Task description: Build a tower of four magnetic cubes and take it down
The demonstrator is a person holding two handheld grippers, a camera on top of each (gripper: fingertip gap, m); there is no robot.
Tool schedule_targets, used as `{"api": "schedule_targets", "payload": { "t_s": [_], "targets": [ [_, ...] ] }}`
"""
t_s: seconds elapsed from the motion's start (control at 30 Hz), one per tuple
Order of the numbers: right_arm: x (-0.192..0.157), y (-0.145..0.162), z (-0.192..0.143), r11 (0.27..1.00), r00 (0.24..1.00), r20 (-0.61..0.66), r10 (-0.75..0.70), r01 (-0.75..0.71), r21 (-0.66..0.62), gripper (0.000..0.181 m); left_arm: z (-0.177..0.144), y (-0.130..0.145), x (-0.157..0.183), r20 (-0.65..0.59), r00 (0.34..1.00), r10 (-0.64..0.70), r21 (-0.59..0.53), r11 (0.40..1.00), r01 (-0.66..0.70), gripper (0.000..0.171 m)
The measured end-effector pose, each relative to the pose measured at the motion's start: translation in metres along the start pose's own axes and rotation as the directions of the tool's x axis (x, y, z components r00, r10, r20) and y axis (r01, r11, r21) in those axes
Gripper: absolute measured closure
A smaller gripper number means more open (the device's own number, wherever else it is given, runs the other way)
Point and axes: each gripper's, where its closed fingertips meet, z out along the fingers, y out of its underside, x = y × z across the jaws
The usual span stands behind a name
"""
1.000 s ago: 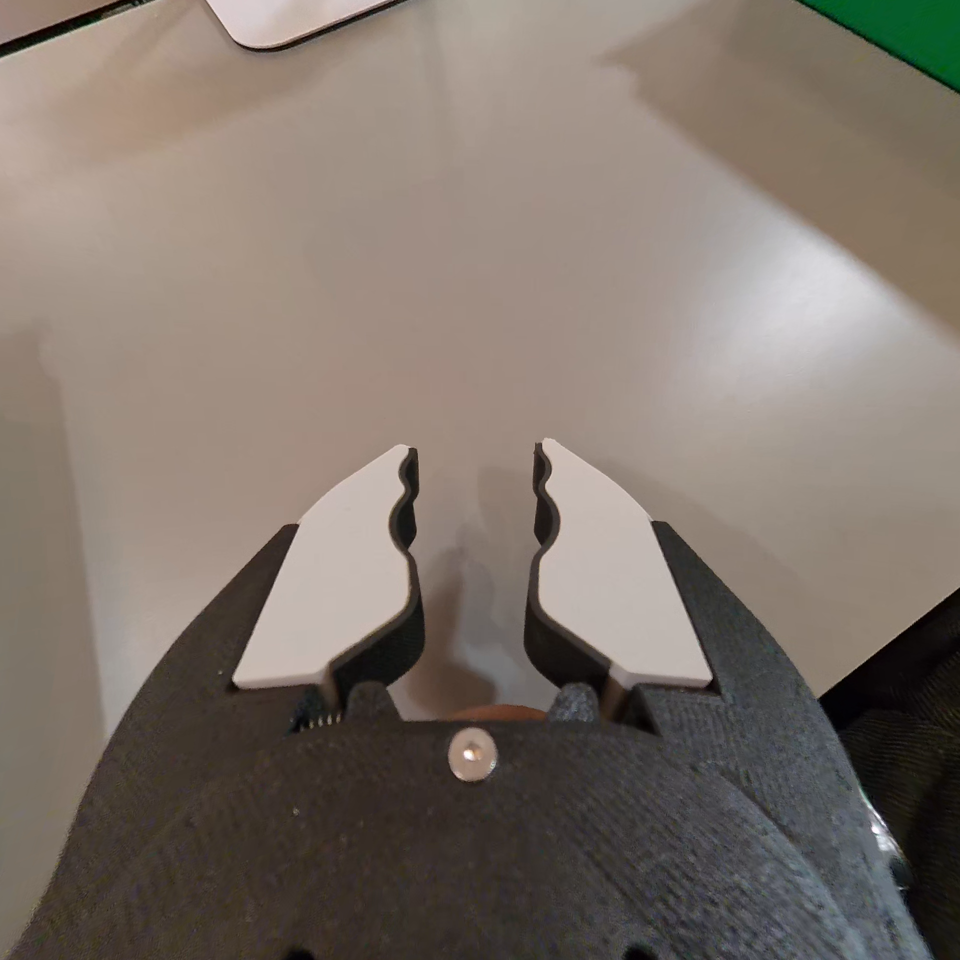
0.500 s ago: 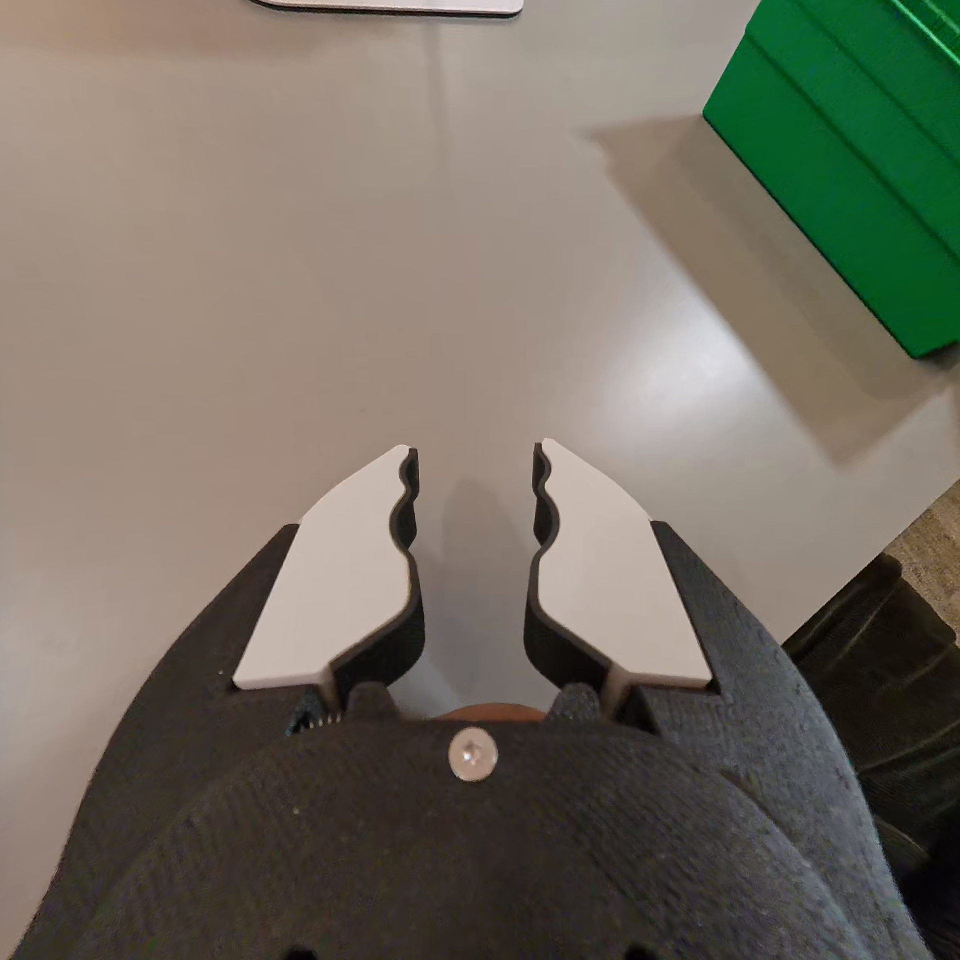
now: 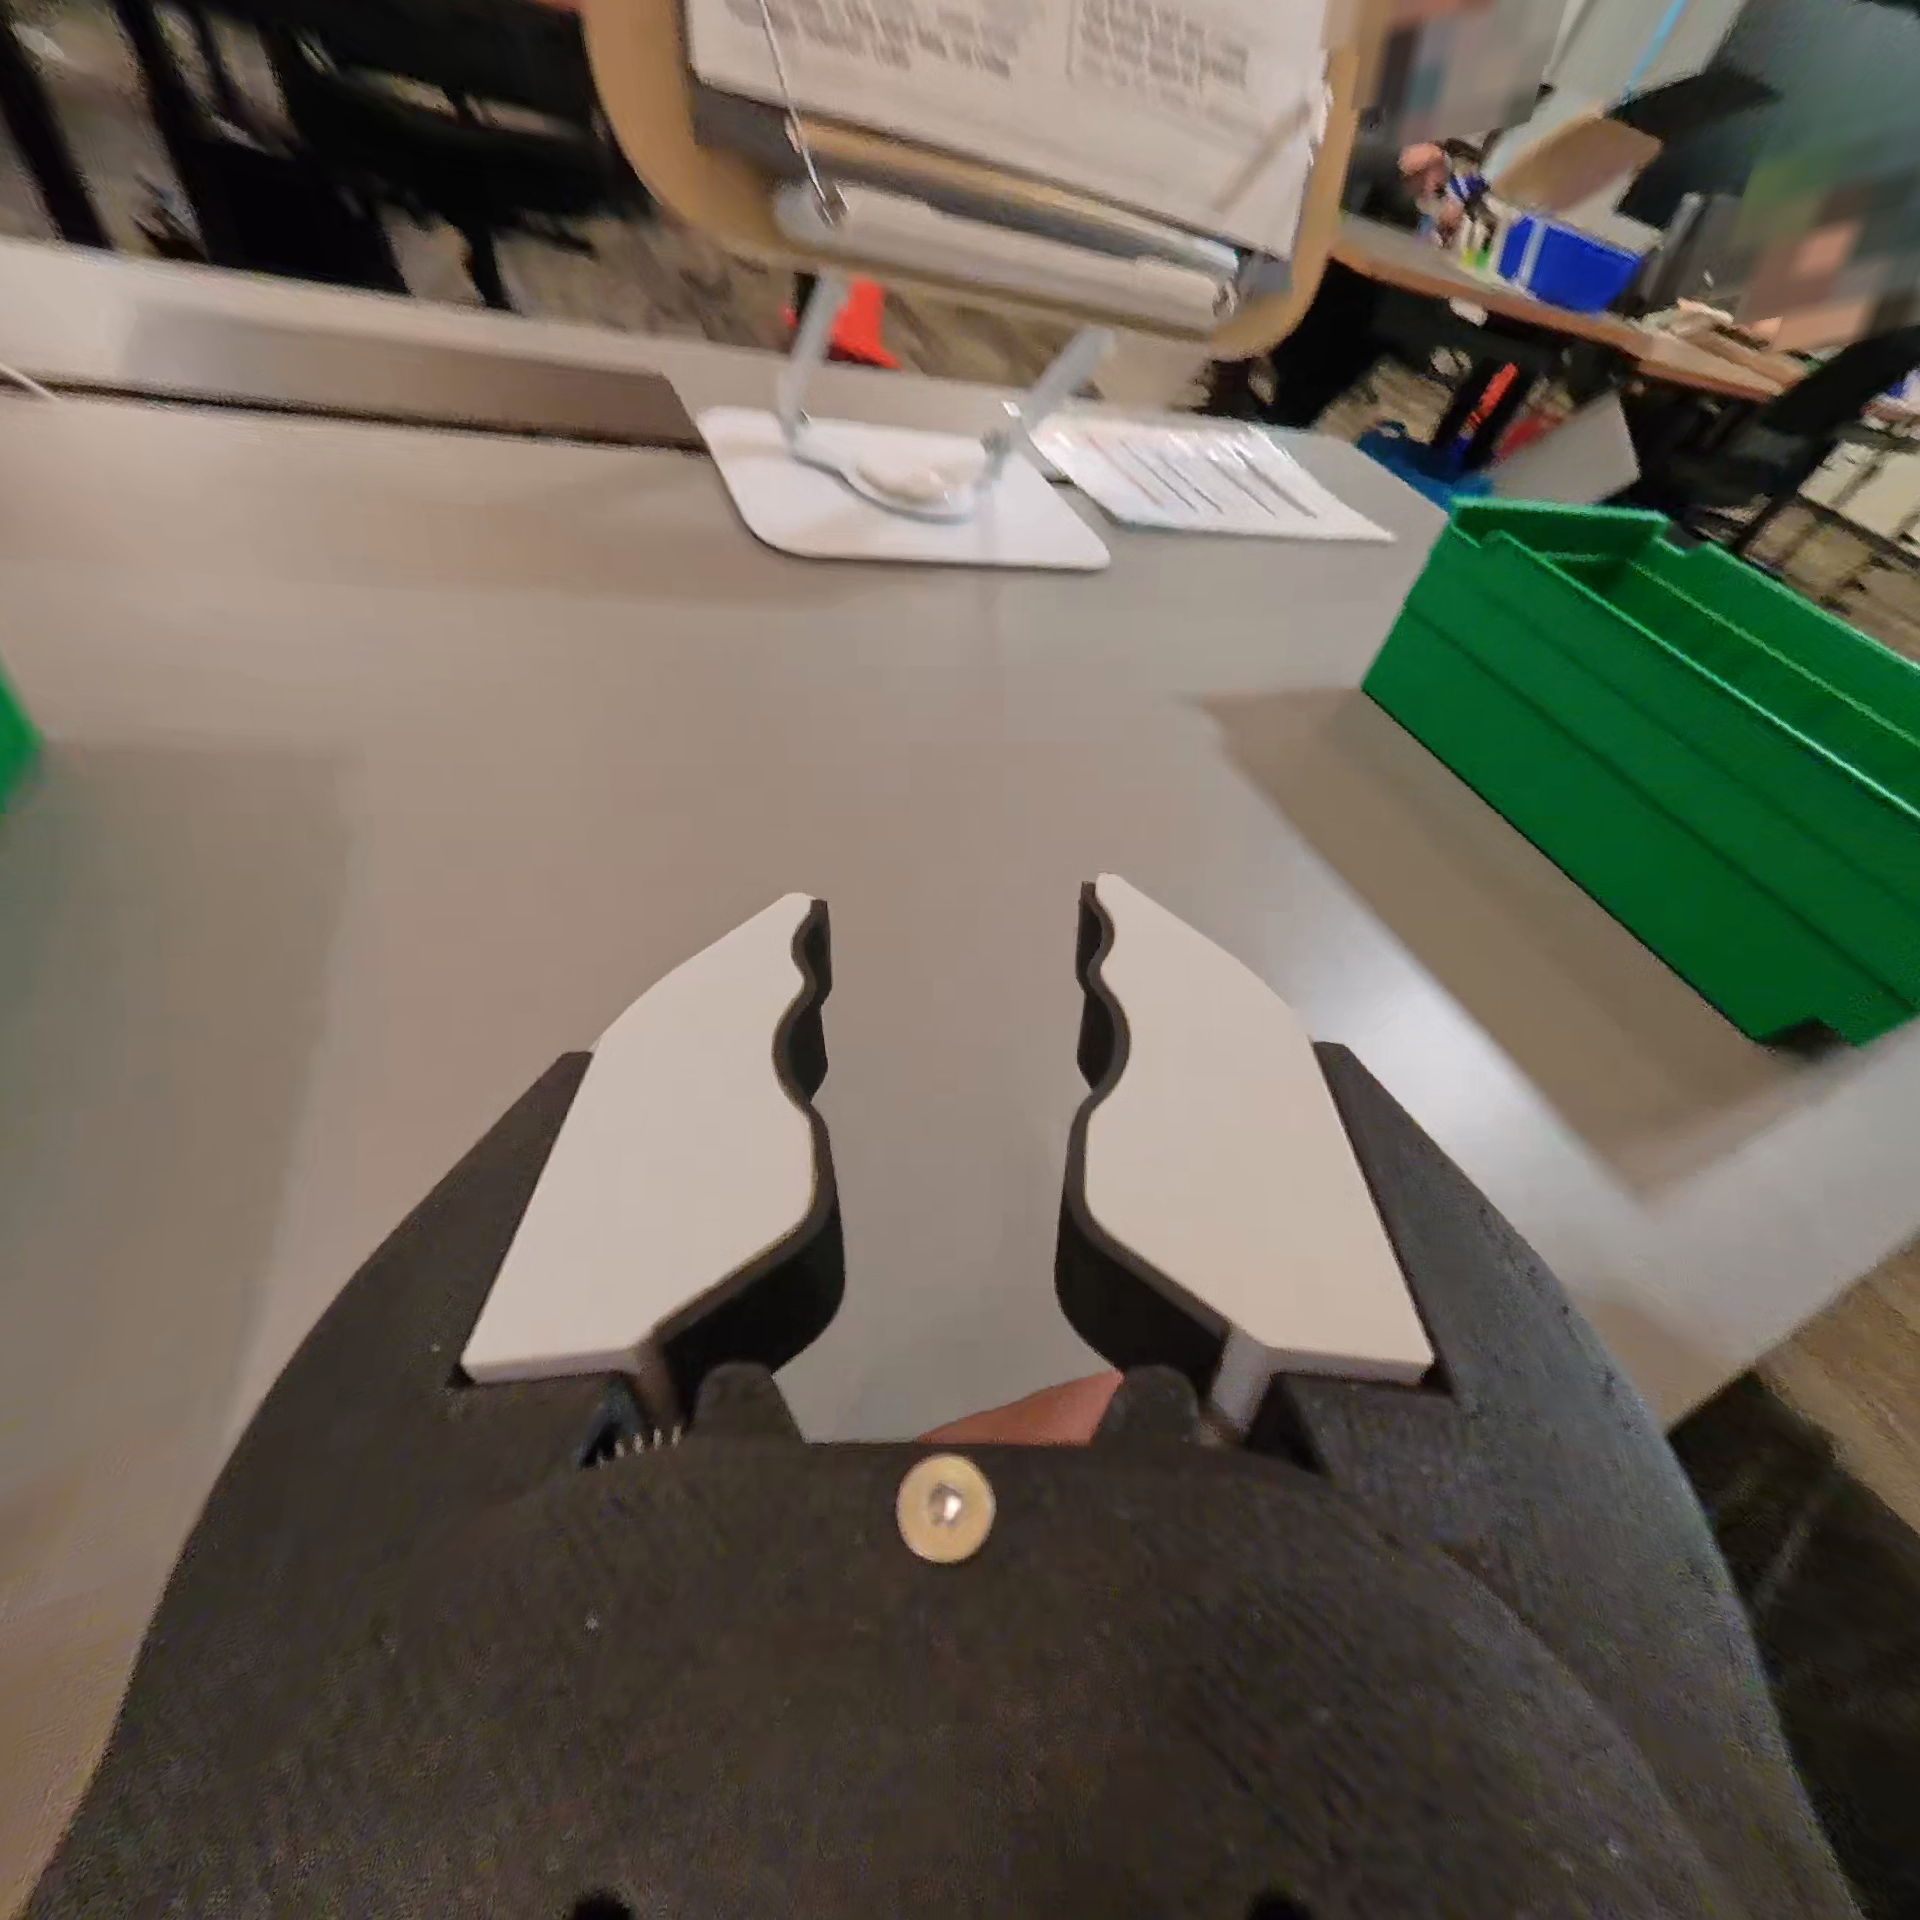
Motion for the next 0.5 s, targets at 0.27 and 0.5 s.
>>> {"api": "schedule_targets", "payload": {
  "t_s": [0.27,0.5],
  "targets": [
    [-0.097,0.061,0.029,0.985,0.964,0.262,-0.040,0.082,-0.152,0.141,-0.079,-0.039,-0.052,0.347,0.935,0.078,0.245,0.954,-0.170,0.126],
    [-0.094,0.067,0.055,0.978,0.941,0.317,0.120,-0.056,-0.202,0.146,-0.139,-0.024,-0.130,0.588,0.808,0.039,0.170,0.971,-0.171,0.111]
  ]
}}
